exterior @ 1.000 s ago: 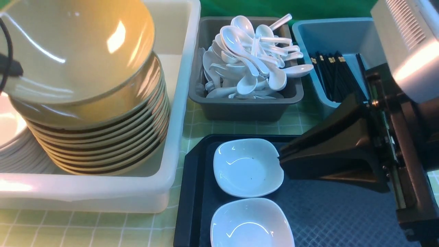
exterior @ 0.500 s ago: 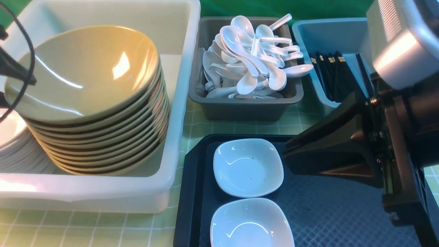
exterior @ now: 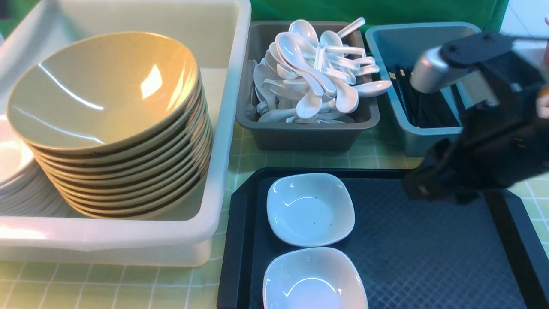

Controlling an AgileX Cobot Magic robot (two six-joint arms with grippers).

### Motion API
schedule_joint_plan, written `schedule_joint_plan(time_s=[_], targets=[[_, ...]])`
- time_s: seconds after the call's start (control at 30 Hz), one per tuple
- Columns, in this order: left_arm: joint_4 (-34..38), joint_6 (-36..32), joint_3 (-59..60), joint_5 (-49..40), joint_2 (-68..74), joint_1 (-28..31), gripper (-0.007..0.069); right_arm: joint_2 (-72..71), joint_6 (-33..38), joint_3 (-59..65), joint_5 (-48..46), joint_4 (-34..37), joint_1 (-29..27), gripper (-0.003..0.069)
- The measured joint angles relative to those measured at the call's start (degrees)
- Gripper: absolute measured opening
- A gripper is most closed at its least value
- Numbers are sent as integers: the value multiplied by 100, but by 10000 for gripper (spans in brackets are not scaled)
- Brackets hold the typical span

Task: On green table put chopsticks spoon bowls plates into blue grey white boxes.
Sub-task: 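Reach for and grasp the small white dish on the black tray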

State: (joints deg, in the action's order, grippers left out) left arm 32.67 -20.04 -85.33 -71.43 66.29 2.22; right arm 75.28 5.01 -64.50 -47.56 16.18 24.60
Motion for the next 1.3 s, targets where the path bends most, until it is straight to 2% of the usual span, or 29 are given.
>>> schedule_joint_plan(time_s=[0.03,0.1,0.13,0.2,0.33,0.37,0.57,0.87,1.0,1.03,1.07,1.2,1.3], targets=[[11,-34,0,0,0,0,583,0,33,0,9,0,0,256],[16,-258,594,-70,-412,-1034,547,535,456,4,201,695,-406,271],[9,-266,643,-70,-435,-1096,543,574,475,4,242,733,-429,272],[-68,-310,1282,-70,-689,-1752,509,1055,590,4,456,1026,-650,287],[-105,-315,2150,44,-874,-2379,470,1749,668,4,608,1267,-779,311],[-112,-315,2459,138,-920,-2562,453,2119,806,4,682,1529,-787,327],[-94,-315,2863,244,-960,-2676,409,2919,1351,4,1120,2370,-817,351],[-76,-315,2870,431,-985,-2676,409,3405,2313,-1,1258,3352,-835,335],[-76,-315,2870,441,-985,-2676,409,3548,2655,-1,1270,3436,-835,244],[-76,-315,2870,443,-985,-2676,409,3558,2811,-1,1295,3495,-835,151],[-76,-315,2870,443,-985,-2676,409,3550,2831,-1,1324,3558,-842,106],[-71,-315,2870,443,-985,-2676,409,3308,2975,-1,1318,3582,-919,53],[-71,-309,2870,443,-985,-2676,409,2922,3006,89,1296,3272,-1165,46]])
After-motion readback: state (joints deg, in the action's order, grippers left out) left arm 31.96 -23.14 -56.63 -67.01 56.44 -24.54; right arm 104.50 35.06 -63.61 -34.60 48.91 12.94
